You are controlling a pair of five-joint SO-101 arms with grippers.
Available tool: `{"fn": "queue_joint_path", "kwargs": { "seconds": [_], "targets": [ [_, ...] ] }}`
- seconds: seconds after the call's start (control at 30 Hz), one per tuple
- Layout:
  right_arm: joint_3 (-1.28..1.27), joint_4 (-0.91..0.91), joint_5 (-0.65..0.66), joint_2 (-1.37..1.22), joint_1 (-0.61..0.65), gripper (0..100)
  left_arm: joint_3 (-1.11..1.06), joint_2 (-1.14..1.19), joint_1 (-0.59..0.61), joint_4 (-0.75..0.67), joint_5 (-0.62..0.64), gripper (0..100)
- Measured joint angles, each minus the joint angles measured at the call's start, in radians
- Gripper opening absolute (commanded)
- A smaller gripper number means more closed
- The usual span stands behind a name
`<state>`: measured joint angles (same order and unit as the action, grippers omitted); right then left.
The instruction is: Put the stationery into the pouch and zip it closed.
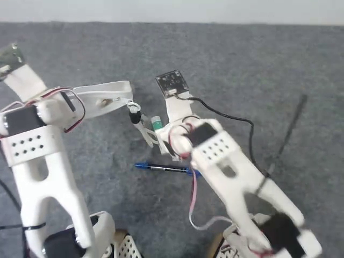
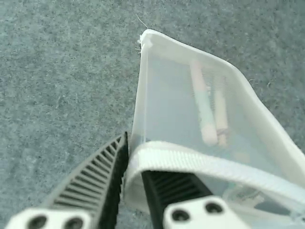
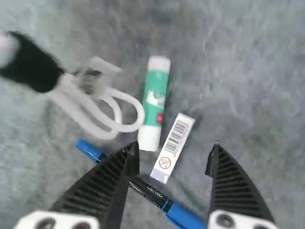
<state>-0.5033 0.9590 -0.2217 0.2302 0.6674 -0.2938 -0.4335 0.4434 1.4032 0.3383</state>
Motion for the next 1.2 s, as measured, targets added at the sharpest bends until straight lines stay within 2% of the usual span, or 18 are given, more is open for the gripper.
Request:
{"fn": "queue_joint_path", "kwargs": {
  "seconds": [0.47, 0.7, 0.77, 1.07, 1.2],
  "targets": [
    [0.16, 0.008, -0.025, -0.404, 0.0, 21.7, 0.0, 0.0, 0.0, 0.0, 0.0, 1],
    [0.252, 0.072, -0.025, -0.529, -0.005, 2.4, 0.0, 0.0, 0.0, 0.0, 0.0, 1],
    [0.287, 0.092, -0.025, -0.56, -0.006, 0.6, 0.0, 0.0, 0.0, 0.0, 0.0, 1],
    [0.328, 0.109, -0.025, -0.591, -0.031, 0.6, 0.0, 0.0, 0.0, 0.0, 0.0, 1],
    [0.328, 0.176, -0.025, -0.535, -0.031, 0.6, 0.0, 0.0, 0.0, 0.0, 0.0, 1]
  ]
}}
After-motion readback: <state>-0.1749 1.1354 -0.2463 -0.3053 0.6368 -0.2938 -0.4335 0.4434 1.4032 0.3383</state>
